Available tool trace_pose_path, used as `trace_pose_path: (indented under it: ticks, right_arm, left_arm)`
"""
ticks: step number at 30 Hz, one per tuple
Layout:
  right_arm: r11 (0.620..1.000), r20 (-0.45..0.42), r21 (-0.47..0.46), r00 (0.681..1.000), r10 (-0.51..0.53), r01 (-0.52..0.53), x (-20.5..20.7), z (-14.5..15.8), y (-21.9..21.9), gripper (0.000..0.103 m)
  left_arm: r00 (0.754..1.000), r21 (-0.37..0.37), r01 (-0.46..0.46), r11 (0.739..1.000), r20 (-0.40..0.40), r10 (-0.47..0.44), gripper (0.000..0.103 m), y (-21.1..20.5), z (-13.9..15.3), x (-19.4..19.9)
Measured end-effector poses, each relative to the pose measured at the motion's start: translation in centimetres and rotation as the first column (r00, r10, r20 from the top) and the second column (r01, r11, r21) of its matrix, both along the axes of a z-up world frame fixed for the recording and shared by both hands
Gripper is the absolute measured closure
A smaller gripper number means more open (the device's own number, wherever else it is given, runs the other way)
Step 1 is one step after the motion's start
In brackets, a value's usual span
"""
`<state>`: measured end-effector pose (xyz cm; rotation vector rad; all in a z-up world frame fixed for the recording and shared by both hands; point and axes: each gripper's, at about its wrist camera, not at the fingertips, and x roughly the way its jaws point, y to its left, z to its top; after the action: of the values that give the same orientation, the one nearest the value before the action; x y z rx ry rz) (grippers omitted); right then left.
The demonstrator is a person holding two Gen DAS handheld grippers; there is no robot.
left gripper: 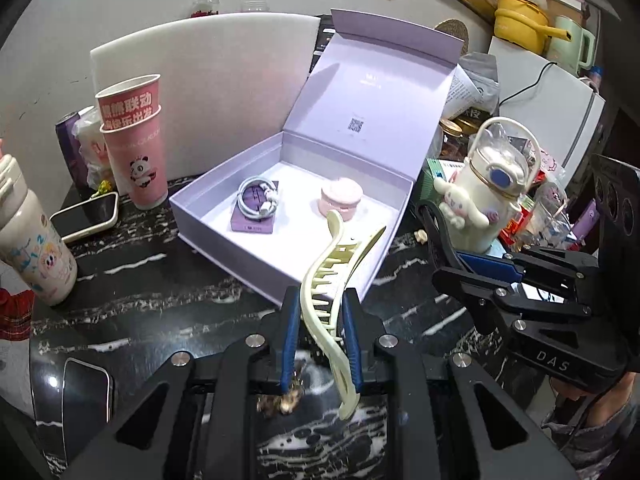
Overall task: Organize rigid objects
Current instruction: 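Lift the cream and black clips and carry them toward the box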
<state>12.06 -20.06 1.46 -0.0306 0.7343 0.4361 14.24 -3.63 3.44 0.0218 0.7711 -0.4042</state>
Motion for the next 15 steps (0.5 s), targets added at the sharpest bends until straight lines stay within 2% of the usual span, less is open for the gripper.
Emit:
trace_pose_path:
  ticks: [15]
  right_arm:
    - [1.000, 0.041, 0.022, 0.999, -0.012, 0.012, 4.8, 2.0, -0.3, 0.082]
  left_arm:
    - [0.999, -0.015, -0.032, 0.999, 0.038, 0.033, 0.082, 0.0, 2.1, 4.8]
